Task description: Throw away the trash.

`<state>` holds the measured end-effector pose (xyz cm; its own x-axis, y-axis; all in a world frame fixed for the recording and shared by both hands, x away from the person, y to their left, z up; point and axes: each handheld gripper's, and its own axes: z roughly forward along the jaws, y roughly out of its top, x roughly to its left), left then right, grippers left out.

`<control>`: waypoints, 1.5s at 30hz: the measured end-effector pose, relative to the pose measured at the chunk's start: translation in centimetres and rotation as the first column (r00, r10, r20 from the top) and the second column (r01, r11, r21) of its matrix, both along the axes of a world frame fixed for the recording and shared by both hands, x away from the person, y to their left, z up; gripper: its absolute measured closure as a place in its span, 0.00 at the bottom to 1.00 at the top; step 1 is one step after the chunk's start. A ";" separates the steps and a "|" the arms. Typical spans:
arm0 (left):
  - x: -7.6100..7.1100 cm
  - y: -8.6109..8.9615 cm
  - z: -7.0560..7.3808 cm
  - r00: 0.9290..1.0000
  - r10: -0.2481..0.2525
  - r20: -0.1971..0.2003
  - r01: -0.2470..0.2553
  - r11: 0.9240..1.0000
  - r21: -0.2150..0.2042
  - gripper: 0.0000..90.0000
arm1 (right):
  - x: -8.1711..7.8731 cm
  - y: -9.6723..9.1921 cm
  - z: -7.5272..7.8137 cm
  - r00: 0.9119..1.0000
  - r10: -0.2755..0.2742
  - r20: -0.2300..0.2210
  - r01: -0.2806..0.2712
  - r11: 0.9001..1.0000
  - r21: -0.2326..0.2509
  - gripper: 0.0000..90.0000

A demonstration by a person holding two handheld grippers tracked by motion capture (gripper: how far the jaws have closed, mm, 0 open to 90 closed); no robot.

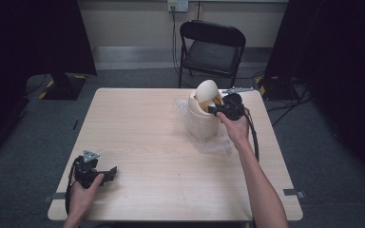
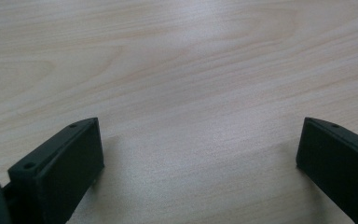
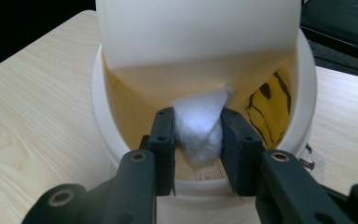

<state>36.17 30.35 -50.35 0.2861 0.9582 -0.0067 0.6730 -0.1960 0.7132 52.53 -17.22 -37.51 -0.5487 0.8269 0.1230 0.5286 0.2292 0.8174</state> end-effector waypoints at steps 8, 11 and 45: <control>0.0 0.0 0.0 1.000 0.000 0.000 0.000 1.000 0.000 0.00 | 0.3 0.5 -0.3 1.000 0.005 -0.003 -0.005 1.000 -0.002 0.75; 0.0 0.0 0.0 1.000 0.000 0.000 0.000 1.000 -0.001 0.00 | 0.5 0.5 -0.4 1.000 0.011 -0.005 -0.011 1.000 -0.010 0.75; 0.0 0.0 0.0 1.000 -0.001 0.000 0.001 1.000 0.000 0.00 | 0.7 0.9 0.4 1.000 -0.015 -0.010 0.014 0.998 -0.056 0.66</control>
